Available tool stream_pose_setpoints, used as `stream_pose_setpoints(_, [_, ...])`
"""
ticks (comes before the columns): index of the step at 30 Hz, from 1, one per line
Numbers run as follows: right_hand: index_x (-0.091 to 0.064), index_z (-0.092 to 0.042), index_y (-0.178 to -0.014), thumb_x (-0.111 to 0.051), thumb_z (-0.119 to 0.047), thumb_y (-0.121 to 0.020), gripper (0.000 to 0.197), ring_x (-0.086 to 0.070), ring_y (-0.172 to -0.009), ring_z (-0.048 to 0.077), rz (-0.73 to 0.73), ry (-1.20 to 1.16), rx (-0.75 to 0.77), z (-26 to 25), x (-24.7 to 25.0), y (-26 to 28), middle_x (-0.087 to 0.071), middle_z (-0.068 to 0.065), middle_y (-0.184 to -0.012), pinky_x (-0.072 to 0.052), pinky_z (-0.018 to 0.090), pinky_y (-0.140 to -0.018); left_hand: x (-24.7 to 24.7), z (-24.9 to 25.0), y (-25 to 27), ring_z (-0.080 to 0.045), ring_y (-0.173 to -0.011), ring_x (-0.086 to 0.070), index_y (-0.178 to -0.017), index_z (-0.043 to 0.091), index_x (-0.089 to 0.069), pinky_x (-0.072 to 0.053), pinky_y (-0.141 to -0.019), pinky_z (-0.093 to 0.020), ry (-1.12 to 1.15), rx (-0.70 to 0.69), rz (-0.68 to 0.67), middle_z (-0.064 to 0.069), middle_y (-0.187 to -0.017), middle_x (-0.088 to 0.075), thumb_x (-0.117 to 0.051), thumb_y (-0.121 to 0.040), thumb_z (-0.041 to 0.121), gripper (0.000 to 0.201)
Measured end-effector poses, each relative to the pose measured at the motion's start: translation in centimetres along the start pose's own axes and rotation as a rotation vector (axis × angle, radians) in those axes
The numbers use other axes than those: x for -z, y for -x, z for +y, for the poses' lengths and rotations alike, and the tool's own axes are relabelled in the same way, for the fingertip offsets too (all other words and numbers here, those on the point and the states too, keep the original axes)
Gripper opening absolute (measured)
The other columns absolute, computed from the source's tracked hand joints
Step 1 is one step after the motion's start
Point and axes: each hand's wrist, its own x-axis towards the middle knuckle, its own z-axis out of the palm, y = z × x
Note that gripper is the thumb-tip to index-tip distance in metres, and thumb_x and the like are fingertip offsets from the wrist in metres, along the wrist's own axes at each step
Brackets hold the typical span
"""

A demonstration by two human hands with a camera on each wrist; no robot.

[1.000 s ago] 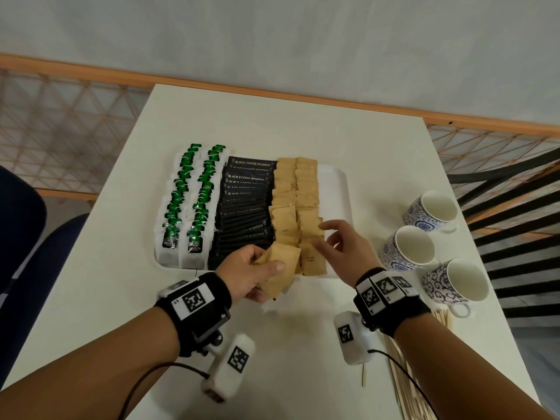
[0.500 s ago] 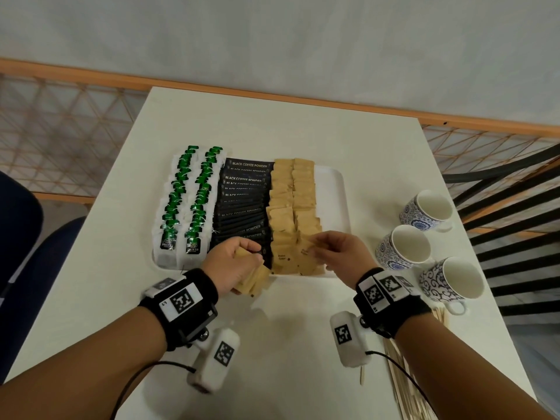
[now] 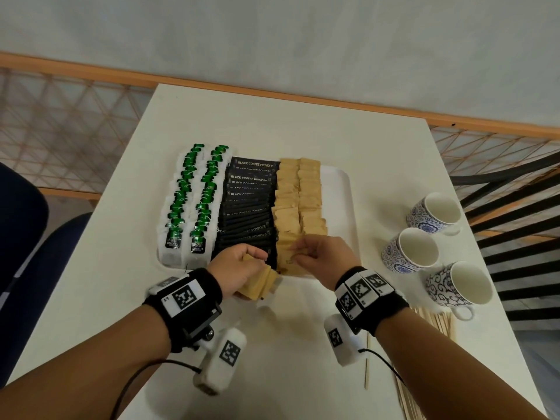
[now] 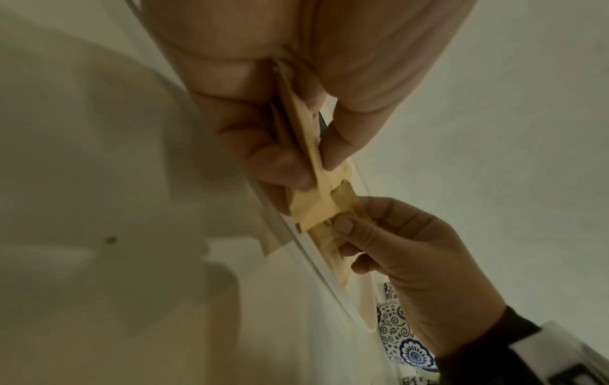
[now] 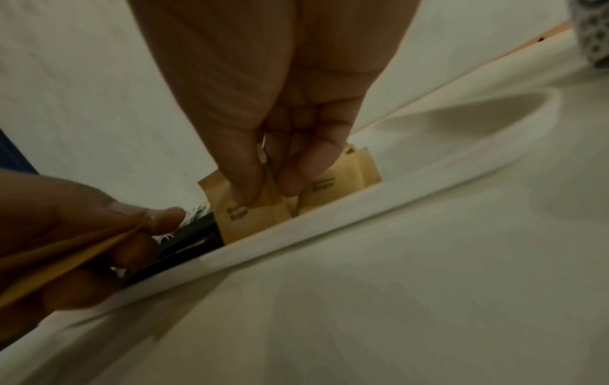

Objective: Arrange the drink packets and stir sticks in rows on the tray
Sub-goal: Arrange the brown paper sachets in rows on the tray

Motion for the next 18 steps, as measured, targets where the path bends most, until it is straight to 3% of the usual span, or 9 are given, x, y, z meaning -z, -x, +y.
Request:
stream_pose_setpoints(2, [-0.069,-0.029,-0.094,-0.066,-0.026,-0.085,0.01,-0.06,-0.077,0.011,0.042,0.021,0.006,-0.1,-0.1,-0.2,-0.066,-0.007,-0.082,-0.047,0.021,-0.072,0.0,0.0,0.0,-0.02,-0.069,-0.06,-0.096,0.023,-0.064,-0.05,-0.048,-0.029,0.004,-0.005,-0.001,-0.005,-0.091,-0.063,-0.059,-0.091,0.019,0.009])
stream_pose_setpoints(5, [-0.07,-0.026,-0.101,-0.064,-0.027,-0.088,0.015,-0.054,-0.081,0.009,0.104,0.064,0.028,0.1,-0.2,-0.4,-0.055,-0.01,-0.086,-0.043,0.021,-0.075,-0.1,0.0,0.0,-0.02,-0.072,-0.06,-0.097,0.024,-0.064,-0.05,-0.049,-0.029,0.005,-0.009,0.0,-0.004,-0.092,-0.063,-0.059,-0.091,0.018,0.01])
stream_pose_setpoints(10, [-0.07,-0.024,-0.11,-0.057,-0.031,-0.093,0.023,-0.053,-0.084,0.012,0.087,0.143,0.073,0.5,-0.4,-0.4,-0.05,-0.008,-0.092,-0.048,0.031,-0.082,-0.2,0.0,-0.3,-0.023,-0.079,-0.063,-0.099,0.03,-0.062,-0.052,-0.051,-0.031,0.007,0.004,-0.003,-0.009,-0.103,-0.065,-0.059,-0.091,0.018,0.014])
stream_pose_setpoints(14, [-0.062,-0.03,-0.117,-0.064,-0.037,-0.086,0.032,-0.055,-0.093,0.012,0.118,0.165,0.036,0.4,-0.4,-0.6,-0.047,-0.01,-0.103,-0.047,0.026,-0.079,-0.3,0.2,-0.6,-0.025,-0.089,-0.063,-0.111,0.031,-0.06,-0.055,-0.058,-0.033,-0.021,-0.007,-0.001,-0.009,-0.108,-0.063,-0.06,-0.09,0.02,0.024])
stream_pose_setpoints(18, [-0.051,-0.03,-0.13,-0.057,-0.039,-0.088,0.043,-0.05,-0.1,0.011,0.169,0.249,0.04,0.2,-0.1,-1.0,-0.041,-0.009,-0.113,-0.045,0.024,-0.08,-0.3,1.1,-1.3,-0.019,-0.082,-0.061,-0.129,0.028,-0.053,-0.055,-0.061,-0.032,-0.08,-0.055,0.006,-0.002,-0.093,-0.058,-0.06,-0.09,0.021,0.04])
